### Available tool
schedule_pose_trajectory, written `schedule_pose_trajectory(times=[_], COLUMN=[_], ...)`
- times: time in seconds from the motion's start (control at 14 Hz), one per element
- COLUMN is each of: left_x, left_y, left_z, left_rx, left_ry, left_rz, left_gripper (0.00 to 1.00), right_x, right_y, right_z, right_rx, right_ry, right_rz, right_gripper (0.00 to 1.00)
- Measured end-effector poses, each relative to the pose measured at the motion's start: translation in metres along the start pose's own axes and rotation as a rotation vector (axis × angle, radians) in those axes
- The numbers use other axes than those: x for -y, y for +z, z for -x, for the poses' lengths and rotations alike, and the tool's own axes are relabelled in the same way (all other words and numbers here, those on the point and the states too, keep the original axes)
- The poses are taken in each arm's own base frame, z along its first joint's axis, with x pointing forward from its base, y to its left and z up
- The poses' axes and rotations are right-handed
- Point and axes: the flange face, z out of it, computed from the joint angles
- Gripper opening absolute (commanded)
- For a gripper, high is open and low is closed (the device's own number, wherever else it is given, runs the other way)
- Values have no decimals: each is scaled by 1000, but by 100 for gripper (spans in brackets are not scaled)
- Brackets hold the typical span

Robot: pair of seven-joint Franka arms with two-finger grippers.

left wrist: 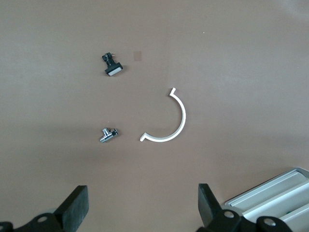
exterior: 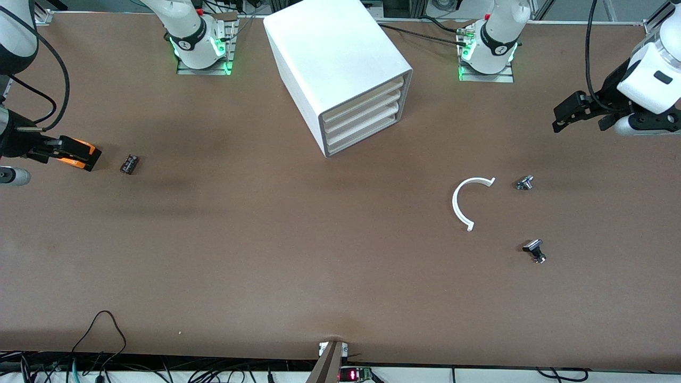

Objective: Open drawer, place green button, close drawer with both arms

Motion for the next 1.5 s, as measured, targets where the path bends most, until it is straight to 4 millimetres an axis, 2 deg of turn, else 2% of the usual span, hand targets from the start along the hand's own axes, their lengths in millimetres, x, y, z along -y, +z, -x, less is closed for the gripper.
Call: schedule_pose_trajectory(times=[0.36, 0.79, 1.5], left_x=[8, 0, 3], left_y=[29, 27, 28], left_z=[-23, -24, -25], left_rx=[45, 41, 46], left_ry=[-15, 0, -6], left_rz=[-20, -21, -21], left_gripper=[100, 100, 100], right_x=[0, 0, -1], right_y=[-2, -2, -2], right_z=[0, 0, 0], right_rx=[-6, -6, -6], right_ry=[-6, -5, -4], right_rz=[0, 0, 0], right_gripper=[100, 100, 100])
